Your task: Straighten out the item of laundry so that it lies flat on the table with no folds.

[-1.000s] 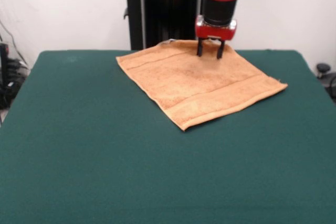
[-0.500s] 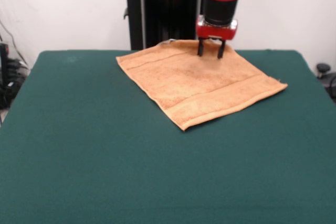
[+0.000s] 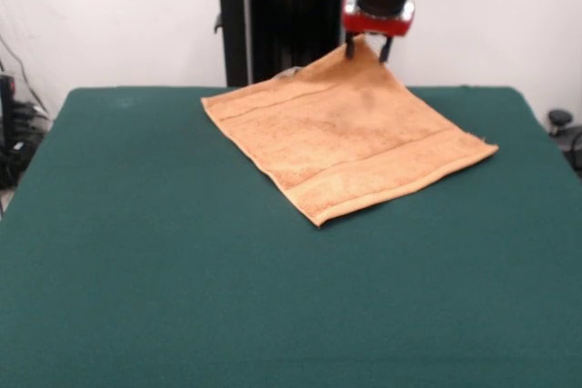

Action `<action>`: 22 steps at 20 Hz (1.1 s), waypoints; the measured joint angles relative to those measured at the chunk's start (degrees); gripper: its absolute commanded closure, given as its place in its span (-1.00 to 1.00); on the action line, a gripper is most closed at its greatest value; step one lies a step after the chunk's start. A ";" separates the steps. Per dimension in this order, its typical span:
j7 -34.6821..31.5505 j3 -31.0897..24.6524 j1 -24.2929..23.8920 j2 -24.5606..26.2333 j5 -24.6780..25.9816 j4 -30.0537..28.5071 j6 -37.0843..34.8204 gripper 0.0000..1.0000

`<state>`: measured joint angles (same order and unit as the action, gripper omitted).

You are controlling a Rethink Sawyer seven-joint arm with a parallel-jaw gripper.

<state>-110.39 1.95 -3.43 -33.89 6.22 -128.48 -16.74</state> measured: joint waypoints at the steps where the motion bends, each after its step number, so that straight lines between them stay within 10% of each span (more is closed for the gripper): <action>1: 0.00 -0.22 -0.39 -0.72 0.00 -0.54 -3.00 -1.00; 22: 0.00 -2.05 -2.56 0.94 -0.01 -1.00 -6.11 -1.00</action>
<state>-110.39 -0.10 -6.00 -32.95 6.21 -129.49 -22.85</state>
